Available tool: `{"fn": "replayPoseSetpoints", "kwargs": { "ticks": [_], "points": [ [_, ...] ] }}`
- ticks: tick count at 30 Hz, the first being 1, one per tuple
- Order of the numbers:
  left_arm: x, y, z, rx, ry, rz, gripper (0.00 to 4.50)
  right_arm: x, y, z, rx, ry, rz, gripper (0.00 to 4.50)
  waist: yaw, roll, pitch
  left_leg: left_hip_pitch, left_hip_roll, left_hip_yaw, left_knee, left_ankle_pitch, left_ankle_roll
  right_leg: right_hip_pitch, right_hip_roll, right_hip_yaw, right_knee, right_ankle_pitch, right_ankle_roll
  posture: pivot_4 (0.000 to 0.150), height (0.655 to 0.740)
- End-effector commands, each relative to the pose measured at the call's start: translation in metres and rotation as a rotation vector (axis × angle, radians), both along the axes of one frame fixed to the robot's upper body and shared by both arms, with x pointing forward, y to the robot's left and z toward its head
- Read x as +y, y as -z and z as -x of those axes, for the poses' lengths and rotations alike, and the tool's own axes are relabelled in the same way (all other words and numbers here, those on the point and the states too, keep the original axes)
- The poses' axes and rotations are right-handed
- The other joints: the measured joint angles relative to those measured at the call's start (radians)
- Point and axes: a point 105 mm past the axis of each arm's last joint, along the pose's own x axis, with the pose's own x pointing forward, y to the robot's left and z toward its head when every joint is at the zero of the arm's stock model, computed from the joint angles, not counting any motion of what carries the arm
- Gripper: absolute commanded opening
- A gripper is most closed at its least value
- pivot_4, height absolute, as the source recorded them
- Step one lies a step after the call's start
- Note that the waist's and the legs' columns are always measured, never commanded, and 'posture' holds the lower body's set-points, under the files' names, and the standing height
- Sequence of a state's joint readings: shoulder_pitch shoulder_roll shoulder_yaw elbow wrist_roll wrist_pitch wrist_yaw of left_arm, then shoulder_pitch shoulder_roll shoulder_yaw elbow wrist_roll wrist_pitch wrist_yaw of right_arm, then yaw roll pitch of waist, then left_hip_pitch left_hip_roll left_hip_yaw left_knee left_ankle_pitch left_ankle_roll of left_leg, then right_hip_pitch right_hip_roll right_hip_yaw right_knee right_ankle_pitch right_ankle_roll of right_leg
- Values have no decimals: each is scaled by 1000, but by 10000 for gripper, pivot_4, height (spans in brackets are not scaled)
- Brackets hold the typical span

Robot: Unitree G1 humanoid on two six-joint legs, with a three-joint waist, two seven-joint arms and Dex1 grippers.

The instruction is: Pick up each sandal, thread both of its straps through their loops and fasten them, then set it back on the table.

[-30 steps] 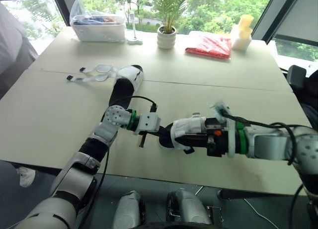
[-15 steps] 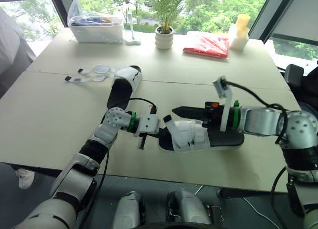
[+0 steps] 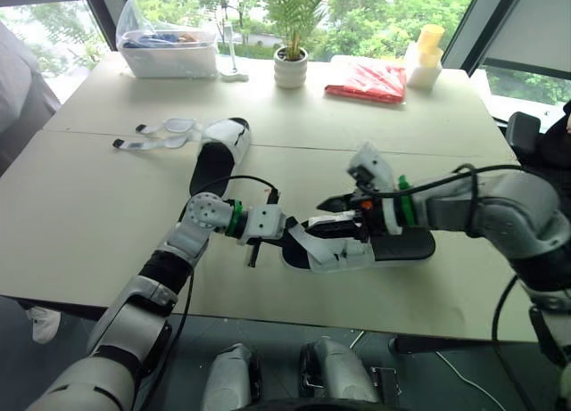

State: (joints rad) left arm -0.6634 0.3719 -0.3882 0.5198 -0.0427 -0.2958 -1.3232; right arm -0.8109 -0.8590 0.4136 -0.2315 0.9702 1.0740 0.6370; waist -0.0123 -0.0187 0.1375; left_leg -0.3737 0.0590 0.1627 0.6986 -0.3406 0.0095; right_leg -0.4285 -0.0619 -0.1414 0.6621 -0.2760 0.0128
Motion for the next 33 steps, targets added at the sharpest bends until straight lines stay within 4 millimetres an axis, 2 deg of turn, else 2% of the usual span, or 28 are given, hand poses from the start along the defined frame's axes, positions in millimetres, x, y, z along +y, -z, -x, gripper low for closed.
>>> {"fn": "replayPoseSetpoints", "kwargs": {
  "ticks": [1,4,9,12,17,20,26,31,33],
  "points": [
    [7,31,8,73,-8,-106,0,7,-1,-8,16,-63,28,34293,1,0,0,0,0,0,0,0,0,0,0,0,0,0,0,1500,7278],
    [7,31,9,71,-8,-105,0,11,6,-13,72,-87,45,34293,1,0,0,0,0,0,0,0,0,0,0,0,0,0,0,1500,7278],
    [7,30,10,68,-11,-102,0,13,20,-11,138,-150,93,34293,-1,0,0,0,0,0,0,0,0,0,0,0,0,0,0,1500,7278],
    [8,29,10,65,-17,-100,0,17,19,-15,159,-155,67,25886,-2,0,0,0,0,0,0,0,0,0,0,0,1,0,0,1500,7278],
    [11,29,10,65,-24,-104,0,23,11,-16,182,-165,16,322,-2,1,0,0,0,0,0,0,0,0,-1,-1,1,0,0,1500,7278],
    [12,29,9,64,-25,-105,0,23,11,-14,180,-176,17,322,-3,1,0,0,0,0,0,0,0,0,-1,-1,1,0,0,1500,7278],
    [9,28,8,64,-22,-104,0,16,-9,-16,189,-141,-47,322,-3,1,0,0,0,0,0,0,-1,0,-1,-1,1,0,0,1500,7278],
    [6,28,9,66,-14,-98,0,-10,-31,-27,177,-7,-124,322,-2,1,1,0,0,0,0,0,-1,0,-1,-1,1,0,0,1500,7278],
    [6,29,10,67,-13,-99,0,-17,-32,-30,186,38,-145,322,-2,1,1,0,0,0,0,0,-1,0,-1,-1,1,0,0,1500,7278]
  ]
}}
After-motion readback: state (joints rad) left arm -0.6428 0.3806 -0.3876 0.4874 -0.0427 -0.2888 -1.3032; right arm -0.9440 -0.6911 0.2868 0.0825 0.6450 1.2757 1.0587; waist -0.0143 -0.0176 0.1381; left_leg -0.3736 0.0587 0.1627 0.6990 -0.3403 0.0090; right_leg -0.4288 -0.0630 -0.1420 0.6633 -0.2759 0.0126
